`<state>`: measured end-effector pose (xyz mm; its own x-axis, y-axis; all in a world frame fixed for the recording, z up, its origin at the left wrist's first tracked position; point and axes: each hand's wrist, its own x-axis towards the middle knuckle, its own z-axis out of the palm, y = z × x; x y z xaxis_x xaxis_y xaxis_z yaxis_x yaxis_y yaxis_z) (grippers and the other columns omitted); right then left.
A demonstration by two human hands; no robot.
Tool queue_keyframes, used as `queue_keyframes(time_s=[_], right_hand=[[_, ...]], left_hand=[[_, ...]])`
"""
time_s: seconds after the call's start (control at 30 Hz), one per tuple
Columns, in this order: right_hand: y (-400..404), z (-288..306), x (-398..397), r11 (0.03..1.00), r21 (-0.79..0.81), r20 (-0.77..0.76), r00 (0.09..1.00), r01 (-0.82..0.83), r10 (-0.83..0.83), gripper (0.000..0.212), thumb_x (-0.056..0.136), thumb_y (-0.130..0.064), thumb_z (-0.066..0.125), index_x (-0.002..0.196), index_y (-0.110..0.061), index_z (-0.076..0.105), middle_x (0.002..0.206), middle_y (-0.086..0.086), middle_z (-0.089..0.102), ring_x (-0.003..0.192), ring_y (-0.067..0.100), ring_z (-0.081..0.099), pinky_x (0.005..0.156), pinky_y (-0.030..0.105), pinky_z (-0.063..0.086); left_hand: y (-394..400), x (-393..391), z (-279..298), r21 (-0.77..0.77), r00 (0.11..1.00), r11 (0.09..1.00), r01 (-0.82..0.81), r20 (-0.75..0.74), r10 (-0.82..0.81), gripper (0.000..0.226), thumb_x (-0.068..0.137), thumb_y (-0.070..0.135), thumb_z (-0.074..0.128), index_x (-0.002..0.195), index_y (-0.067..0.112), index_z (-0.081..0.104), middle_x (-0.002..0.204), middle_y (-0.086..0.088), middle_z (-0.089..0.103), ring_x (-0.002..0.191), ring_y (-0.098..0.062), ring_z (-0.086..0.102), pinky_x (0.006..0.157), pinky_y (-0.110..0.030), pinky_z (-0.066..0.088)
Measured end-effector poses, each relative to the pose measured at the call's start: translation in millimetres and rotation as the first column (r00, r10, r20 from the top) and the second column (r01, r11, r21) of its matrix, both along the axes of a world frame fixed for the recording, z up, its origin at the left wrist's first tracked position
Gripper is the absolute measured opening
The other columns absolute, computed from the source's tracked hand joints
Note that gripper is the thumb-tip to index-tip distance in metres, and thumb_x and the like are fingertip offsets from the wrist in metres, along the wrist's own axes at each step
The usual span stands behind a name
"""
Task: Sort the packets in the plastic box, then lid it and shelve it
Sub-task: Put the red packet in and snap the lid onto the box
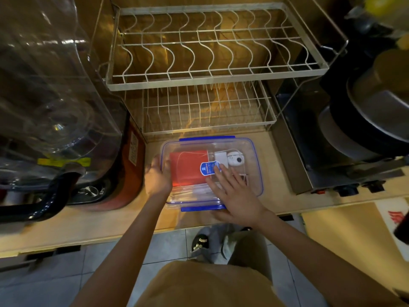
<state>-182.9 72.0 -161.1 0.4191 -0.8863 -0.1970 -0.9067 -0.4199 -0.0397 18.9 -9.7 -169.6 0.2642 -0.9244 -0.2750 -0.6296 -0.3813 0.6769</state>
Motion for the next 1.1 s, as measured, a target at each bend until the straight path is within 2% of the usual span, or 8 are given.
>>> queue_keyframes(time_s=[0.4, 0.53, 0.67, 0.83, 0.9, 0.97, 1.03, 1.1], right_hand=[[-4, 2, -3, 0.998, 0.064, -0.007, 1.0, -0.01, 0.011, 0.07, 0.091, -0.06, 0.004, 0.139, -0.019, 0.036, 0.144, 0.015, 0.045, 0.136, 0.033, 0.037, 0.105, 0.041, 0.022], [-3, 14, 1, 0.984, 0.145, 0.348, 0.926, 0.102, -0.147, 0.058, 0.094, -0.053, 0.021, 0.143, -0.025, 0.031, 0.156, 0.002, 0.023, 0.145, 0.011, 0.005, 0.116, 0.029, 0.001], [-12, 16, -9, 0.945, 0.041, 0.469, 0.829, 0.323, -0.304, 0.04, 0.095, -0.029, 0.043, 0.134, -0.02, 0.045, 0.145, 0.0, 0.045, 0.139, 0.015, 0.03, 0.118, 0.042, 0.02], [-28, 15, -33, 0.63, 0.195, 0.507, 0.473, 0.751, -0.721, 0.082, 0.078, -0.042, 0.067, 0.143, -0.011, 0.026, 0.147, 0.01, 0.034, 0.136, 0.027, 0.029, 0.112, 0.042, 0.027], [-31, 14, -39, 0.465, 0.474, 0.52, 0.188, 0.748, -0.833, 0.099, 0.067, -0.044, 0.076, 0.143, -0.01, 0.023, 0.144, 0.013, 0.038, 0.13, 0.03, 0.041, 0.105, 0.045, 0.04], [-32, 12, -40, 0.387, 0.649, 0.515, -0.004, 0.655, -0.857, 0.08, 0.067, -0.037, 0.079, 0.132, -0.008, 0.041, 0.128, 0.015, 0.057, 0.107, 0.027, 0.06, 0.082, 0.036, 0.053], [-30, 12, -40, 0.399, 0.658, 0.52, -0.003, 0.639, -0.854, 0.056, 0.069, -0.033, 0.078, 0.114, -0.008, 0.055, 0.111, 0.012, 0.067, 0.09, 0.022, 0.066, 0.068, 0.026, 0.053], [-30, 14, -42, 0.387, 0.67, 0.517, -0.023, 0.634, -0.856, 0.054, 0.067, -0.034, 0.08, 0.108, -0.01, 0.056, 0.107, 0.011, 0.067, 0.091, 0.022, 0.066, 0.074, 0.031, 0.055]], left_hand=[[0, -3, 7, 0.01, 0.999, 0.999, -0.036, -0.018, 0.036, 0.05, 0.094, 0.042, 0.037, 0.13, 0.009, 0.046, 0.128, -0.027, 0.05, 0.118, -0.041, 0.049, 0.094, -0.043, 0.043], [1, -3, 9, 0.011, 0.998, 0.999, -0.052, -0.038, 0.053, 0.052, 0.093, 0.044, 0.038, 0.129, 0.008, 0.047, 0.127, -0.026, 0.053, 0.116, -0.04, 0.051, 0.093, -0.044, 0.044], [1, -4, 16, 0.096, 0.993, 0.993, -0.064, -0.091, 0.073, 0.055, 0.094, 0.045, 0.037, 0.137, 0.011, 0.038, 0.136, -0.023, 0.048, 0.124, -0.039, 0.046, 0.099, -0.045, 0.041], [5, 4, 16, 0.165, 0.988, 0.986, 0.006, -0.151, 0.019, 0.064, 0.091, 0.05, 0.041, 0.142, 0.014, 0.027, 0.14, -0.02, 0.045, 0.125, -0.038, 0.046, 0.102, -0.047, 0.04], [11, 3, 16, 0.157, 0.991, 0.987, 0.012, -0.137, 0.01, 0.066, 0.09, 0.051, 0.042, 0.143, 0.014, 0.025, 0.14, -0.021, 0.045, 0.124, -0.038, 0.047, 0.1, -0.046, 0.041], [17, 0, 19, 0.12, 0.993, 0.993, 0.02, -0.115, -0.006, 0.065, 0.091, 0.05, 0.041, 0.143, 0.014, 0.026, 0.138, -0.022, 0.047, 0.123, -0.039, 0.048, 0.097, -0.046, 0.043], [19, -2, 22, 0.087, 0.996, 0.996, 0.022, -0.093, -0.014, 0.062, 0.091, 0.047, 0.041, 0.142, 0.013, 0.03, 0.133, -0.023, 0.051, 0.119, -0.04, 0.051, 0.093, -0.045, 0.044], [20, 0, 23, 0.072, 0.996, 0.997, 0.025, -0.088, -0.018, 0.058, 0.091, 0.046, 0.042, 0.139, 0.012, 0.036, 0.127, -0.022, 0.056, 0.115, -0.04, 0.054, 0.091, -0.045, 0.045]])
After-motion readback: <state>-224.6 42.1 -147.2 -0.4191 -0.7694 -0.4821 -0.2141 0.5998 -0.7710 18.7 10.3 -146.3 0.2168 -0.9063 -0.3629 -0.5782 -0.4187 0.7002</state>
